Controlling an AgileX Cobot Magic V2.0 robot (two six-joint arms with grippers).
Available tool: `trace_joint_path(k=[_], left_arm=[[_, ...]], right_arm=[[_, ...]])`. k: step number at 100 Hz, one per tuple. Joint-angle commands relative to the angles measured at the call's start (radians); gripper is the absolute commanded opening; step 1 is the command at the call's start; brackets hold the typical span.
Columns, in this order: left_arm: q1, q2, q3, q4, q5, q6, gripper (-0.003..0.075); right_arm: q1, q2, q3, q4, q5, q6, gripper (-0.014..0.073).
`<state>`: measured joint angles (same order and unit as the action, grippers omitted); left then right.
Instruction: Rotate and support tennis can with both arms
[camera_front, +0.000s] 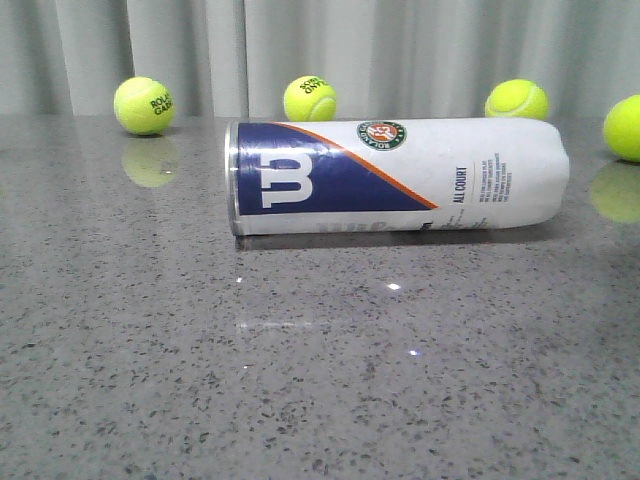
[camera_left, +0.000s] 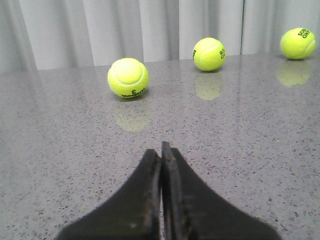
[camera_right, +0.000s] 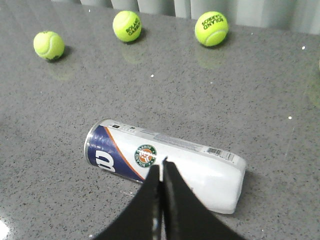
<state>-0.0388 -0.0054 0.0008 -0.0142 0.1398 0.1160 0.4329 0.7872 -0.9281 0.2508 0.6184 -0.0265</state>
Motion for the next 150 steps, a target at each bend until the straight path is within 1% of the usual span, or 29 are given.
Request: trace_joint_path(k=[1, 21, 34, 47, 69, 76, 88, 104, 116, 124, 143, 146, 150], left_arm=[[-0.008, -0.035, 0.045, 0.000, -0.083, -0.009, -0.0018], [-0.008, -0.035, 0.045, 0.000, -0.083, -0.009, -0.0018], [-0.008, -0.035, 0.045, 0.000, -0.083, -0.009, -0.0018], [-0.008, -0.035, 0.045, 0.000, -0.104, -0.009, -0.0018], [-0.008, -0.033, -0.021, 0.000, -0.098, -0.009, -0.0018], [-0.008, -0.019, -0.067, -0.021, -0.056, -0.009, -0.0019], [-0.008, 0.035, -0.167, -0.039, 0.105, -0.009, -0.0019], [-0.008, 0.175, -0.288, -0.047, 0.309, -0.009, -0.0019], [-0.008, 0.295, -0.367, -0.058, 0.418, -0.009, -0.0018], [-0.008, 0.375, -0.411, -0.058, 0.446, -0.009, -0.0018], [-0.008, 0.527, -0.513, -0.064, 0.450, -0.009, -0.0013], [-0.008, 0.546, -0.526, -0.077, 0.452, -0.009, -0.0001], [-0.008, 0.574, -0.543, -0.089, 0.452, -0.009, 0.0038]], right_arm=[[-0.006, -0.108, 0.094, 0.006, -0.182, -0.010, -0.0069], [-0.006, -0.302, 0.326, 0.006, -0.349, -0.010, -0.0069], [-0.006, -0.397, 0.422, 0.006, -0.422, -0.010, -0.0069], [-0.006, -0.457, 0.476, 0.006, -0.435, -0.010, -0.0069], [-0.006, -0.459, 0.496, 0.006, -0.430, -0.010, -0.0069], [-0.006, -0.459, 0.496, 0.006, -0.430, -0.010, -0.0069], [-0.006, -0.459, 0.496, 0.006, -0.430, -0.010, -0.0069], [-0.006, -0.459, 0.496, 0.006, -0.430, -0.010, -0.0069], [-0.006, -0.459, 0.496, 0.006, -0.430, -0.010, -0.0069], [-0.006, -0.459, 0.496, 0.006, -0.430, -0.010, -0.0069], [-0.006, -0.459, 0.496, 0.006, -0.430, -0.010, -0.0069], [-0.006, -0.459, 0.496, 0.006, -0.430, -0.010, -0.0069], [-0.006, -0.459, 0.496, 0.006, -0.430, -0.010, -0.0069]])
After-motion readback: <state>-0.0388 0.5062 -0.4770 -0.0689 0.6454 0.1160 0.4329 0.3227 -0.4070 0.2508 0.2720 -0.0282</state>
